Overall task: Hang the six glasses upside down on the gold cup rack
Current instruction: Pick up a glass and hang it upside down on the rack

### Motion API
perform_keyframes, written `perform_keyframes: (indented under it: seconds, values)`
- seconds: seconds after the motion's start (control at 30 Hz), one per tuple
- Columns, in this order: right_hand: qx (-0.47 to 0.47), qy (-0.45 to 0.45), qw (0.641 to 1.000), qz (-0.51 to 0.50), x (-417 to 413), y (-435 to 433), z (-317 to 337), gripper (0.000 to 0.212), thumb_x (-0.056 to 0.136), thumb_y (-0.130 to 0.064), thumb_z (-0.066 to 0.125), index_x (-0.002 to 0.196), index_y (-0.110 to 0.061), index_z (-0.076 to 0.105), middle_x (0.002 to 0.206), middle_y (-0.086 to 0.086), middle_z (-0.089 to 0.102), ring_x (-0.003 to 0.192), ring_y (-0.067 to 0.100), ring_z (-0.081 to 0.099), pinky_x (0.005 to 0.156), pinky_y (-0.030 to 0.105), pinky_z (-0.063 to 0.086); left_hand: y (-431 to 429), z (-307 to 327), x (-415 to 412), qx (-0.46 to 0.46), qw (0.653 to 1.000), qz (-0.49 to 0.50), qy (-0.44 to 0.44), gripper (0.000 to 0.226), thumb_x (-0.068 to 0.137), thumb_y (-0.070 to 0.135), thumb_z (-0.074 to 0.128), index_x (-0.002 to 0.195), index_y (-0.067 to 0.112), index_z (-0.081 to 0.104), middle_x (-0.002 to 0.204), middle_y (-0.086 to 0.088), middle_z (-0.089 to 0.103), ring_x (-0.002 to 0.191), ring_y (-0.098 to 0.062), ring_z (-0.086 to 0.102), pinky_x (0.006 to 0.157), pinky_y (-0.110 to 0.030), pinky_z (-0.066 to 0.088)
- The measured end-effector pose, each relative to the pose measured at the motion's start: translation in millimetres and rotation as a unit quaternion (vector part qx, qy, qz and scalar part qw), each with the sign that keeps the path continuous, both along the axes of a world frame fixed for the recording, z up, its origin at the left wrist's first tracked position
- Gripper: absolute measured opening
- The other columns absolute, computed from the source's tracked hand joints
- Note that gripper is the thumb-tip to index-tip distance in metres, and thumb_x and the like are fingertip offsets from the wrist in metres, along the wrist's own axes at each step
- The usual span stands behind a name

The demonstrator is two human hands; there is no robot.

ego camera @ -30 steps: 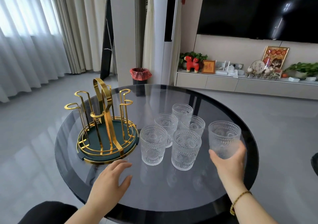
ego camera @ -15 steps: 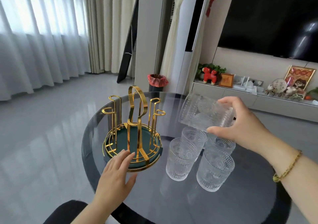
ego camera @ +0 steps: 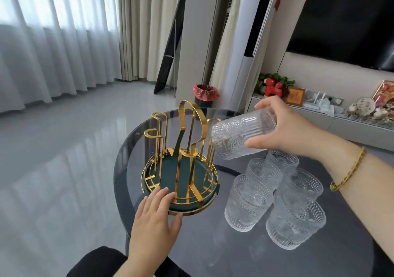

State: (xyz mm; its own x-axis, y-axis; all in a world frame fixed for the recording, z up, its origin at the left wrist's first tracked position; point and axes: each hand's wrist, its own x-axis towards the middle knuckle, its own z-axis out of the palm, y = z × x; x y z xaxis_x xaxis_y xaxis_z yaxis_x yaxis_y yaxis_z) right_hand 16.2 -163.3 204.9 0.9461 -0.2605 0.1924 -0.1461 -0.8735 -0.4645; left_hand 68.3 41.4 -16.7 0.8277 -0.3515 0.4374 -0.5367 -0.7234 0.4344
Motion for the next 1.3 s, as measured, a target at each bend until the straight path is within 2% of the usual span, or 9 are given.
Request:
perform_keyframes:
  seconds: [0.07, 0.13, 0.23, 0.3, 0.57, 0.77, 0.97, 1.13, 1.3]
  values:
    - [-0.009, 0.008, 1.0, 0.009, 9, 3, 0, 0.068, 0.052, -0.039, 0.077, 0.102, -0.034, 0.031, 0.105, -0.007, 0.04, 0.081, 0.004, 0.045, 0.058, 0.017, 0.032, 0, 0, 0, 0.005, 1.0, 0.002, -0.02, 0.053, 0.051, 0.02, 0.088, 0.098, 0.009, 0.066, 0.103, -0.013, 0.07, 0.102, -0.034, 0.062, 0.086, -0.046, 0.037]
    - [-0.018, 0.021, 0.999, 0.025, 18, 6, -1, 0.066, 0.053, -0.037, 0.077, 0.1, -0.034, 0.032, 0.096, -0.009, 0.042, 0.076, -0.002, 0.043, 0.056, 0.016, 0.032, 1, -1, 1, 0.007, 0.999, 0.004, -0.032, 0.053, 0.05, 0.021, 0.089, 0.097, 0.009, 0.067, 0.101, -0.012, 0.071, 0.1, -0.034, 0.063, 0.084, -0.049, 0.041]
    - [-0.031, 0.025, 0.998, 0.055, 31, 8, -5, 0.066, 0.054, -0.035, 0.078, 0.106, -0.033, 0.037, 0.108, -0.008, 0.046, 0.091, 0.008, 0.048, 0.071, 0.022, 0.036, 2, -3, 1, 0.001, 1.0, 0.006, -0.022, 0.052, 0.053, 0.02, 0.087, 0.1, 0.01, 0.066, 0.104, -0.011, 0.07, 0.105, -0.033, 0.061, 0.087, -0.048, 0.039]
    - [-0.047, 0.032, 0.996, 0.073, 40, 10, -10, 0.072, 0.056, -0.034, 0.078, 0.116, -0.029, 0.04, 0.124, -0.002, 0.043, 0.102, 0.009, 0.039, 0.083, 0.023, 0.032, 1, -2, 0, -0.015, 1.0, 0.006, -0.002, 0.049, 0.06, 0.02, 0.084, 0.105, 0.011, 0.064, 0.111, -0.01, 0.067, 0.112, -0.032, 0.056, 0.093, -0.044, 0.032]
    - [-0.054, 0.067, 0.992, 0.088, 55, 14, -33, 0.081, 0.06, -0.032, 0.077, 0.129, -0.026, 0.036, 0.136, 0.003, 0.037, 0.121, 0.017, 0.038, 0.089, 0.021, 0.028, 1, -1, -2, -0.032, 0.999, -0.004, 0.008, 0.047, 0.061, 0.017, 0.083, 0.104, 0.009, 0.065, 0.111, -0.013, 0.067, 0.112, -0.035, 0.055, 0.092, -0.045, 0.031]
    - [-0.05, 0.078, 0.991, 0.098, 58, 19, -39, 0.082, 0.062, -0.032, 0.075, 0.132, -0.025, 0.034, 0.139, 0.004, 0.035, 0.124, 0.019, 0.036, 0.094, 0.026, 0.03, 0, 0, -1, -0.026, 1.0, 0.0, -0.006, 0.049, 0.057, 0.017, 0.086, 0.101, 0.009, 0.066, 0.107, -0.014, 0.069, 0.107, -0.036, 0.059, 0.089, -0.047, 0.031]
    - [-0.065, 0.101, 0.987, 0.103, 59, 20, -39, 0.077, 0.065, -0.034, 0.073, 0.131, -0.025, 0.035, 0.14, 0.004, 0.035, 0.124, 0.021, 0.035, 0.09, 0.026, 0.03, 1, 0, -1, -0.026, 0.999, 0.002, 0.018, 0.047, 0.064, 0.018, 0.082, 0.107, 0.01, 0.064, 0.115, -0.013, 0.065, 0.115, -0.035, 0.053, 0.095, -0.045, 0.027]
    - [-0.068, 0.098, 0.988, 0.101, 59, 23, -42, 0.075, 0.067, -0.035, 0.071, 0.131, -0.024, 0.034, 0.141, 0.004, 0.035, 0.127, 0.022, 0.032, 0.1, 0.033, 0.031, 2, 2, -2, -0.025, 0.999, 0.001, 0.044, 0.046, 0.073, 0.023, 0.075, 0.115, 0.014, 0.059, 0.126, -0.009, 0.058, 0.125, -0.03, 0.043, 0.101, -0.039, 0.019]
    - [-0.052, 0.06, 0.994, 0.072, 44, 23, -42, 0.077, 0.068, -0.035, 0.07, 0.133, -0.025, 0.03, 0.142, 0.004, 0.032, 0.13, 0.023, 0.026, 0.102, 0.035, 0.028, 3, 9, -6, 0.018, 1.0, -0.013, 0.006, 0.053, 0.053, 0.018, 0.088, 0.1, 0.007, 0.066, 0.105, -0.016, 0.069, 0.104, -0.039, 0.06, 0.087, -0.051, 0.035]
